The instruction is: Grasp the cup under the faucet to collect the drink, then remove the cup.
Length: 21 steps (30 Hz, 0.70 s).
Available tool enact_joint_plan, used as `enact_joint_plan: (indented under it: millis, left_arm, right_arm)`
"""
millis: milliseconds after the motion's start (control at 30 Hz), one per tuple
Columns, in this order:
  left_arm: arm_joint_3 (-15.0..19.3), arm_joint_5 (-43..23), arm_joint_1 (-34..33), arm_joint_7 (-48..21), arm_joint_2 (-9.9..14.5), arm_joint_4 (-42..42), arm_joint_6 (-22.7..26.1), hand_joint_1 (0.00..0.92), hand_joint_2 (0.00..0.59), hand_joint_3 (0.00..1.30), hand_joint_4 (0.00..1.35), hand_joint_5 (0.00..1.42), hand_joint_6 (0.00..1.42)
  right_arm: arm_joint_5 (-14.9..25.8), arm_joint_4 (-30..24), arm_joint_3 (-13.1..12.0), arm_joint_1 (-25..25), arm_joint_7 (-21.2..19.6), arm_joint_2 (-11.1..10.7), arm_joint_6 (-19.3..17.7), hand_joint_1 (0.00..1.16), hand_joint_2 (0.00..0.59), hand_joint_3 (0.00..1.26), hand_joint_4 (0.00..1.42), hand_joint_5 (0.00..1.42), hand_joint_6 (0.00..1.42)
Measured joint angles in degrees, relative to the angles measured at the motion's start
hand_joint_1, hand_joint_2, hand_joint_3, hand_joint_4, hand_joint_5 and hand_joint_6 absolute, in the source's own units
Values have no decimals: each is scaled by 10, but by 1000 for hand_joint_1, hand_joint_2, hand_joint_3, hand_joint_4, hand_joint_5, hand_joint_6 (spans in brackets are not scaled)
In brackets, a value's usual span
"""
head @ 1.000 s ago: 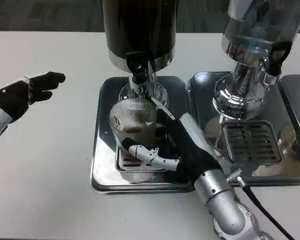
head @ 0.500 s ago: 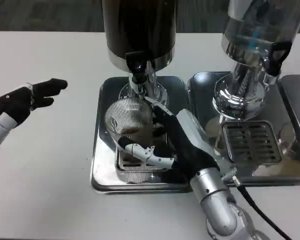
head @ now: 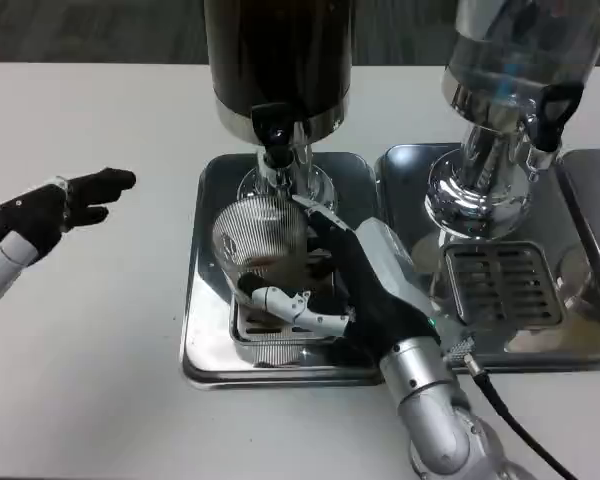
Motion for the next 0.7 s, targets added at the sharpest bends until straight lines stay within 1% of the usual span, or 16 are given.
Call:
enact_joint_plan:
  millis: [167, 300, 433, 700]
  left_arm:
    - [-3, 0, 0, 0, 0, 2, 0, 0, 146, 271, 144, 112, 140]
    - [-7, 0, 0, 0, 0, 3, 0, 0, 147, 272, 144, 112, 140]
    - [-10, 0, 0, 0, 0, 6, 0, 0, 148, 277, 144, 112, 140]
    - [-11, 1, -1, 0, 0, 16, -1, 0, 151, 280, 144, 112, 140]
  right_arm:
    - [-2, 0, 2, 1, -10, 0, 2, 687, 214, 268, 329, 519, 813]
    - [-3, -1, 3, 2, -20, 1, 3, 707, 220, 300, 407, 583, 924]
    - [-4, -1, 4, 3, -33, 1, 3, 728, 213, 334, 459, 642, 1010]
    - [-9, 0, 9, 7, -54, 1, -2, 742, 217, 371, 519, 712, 1111]
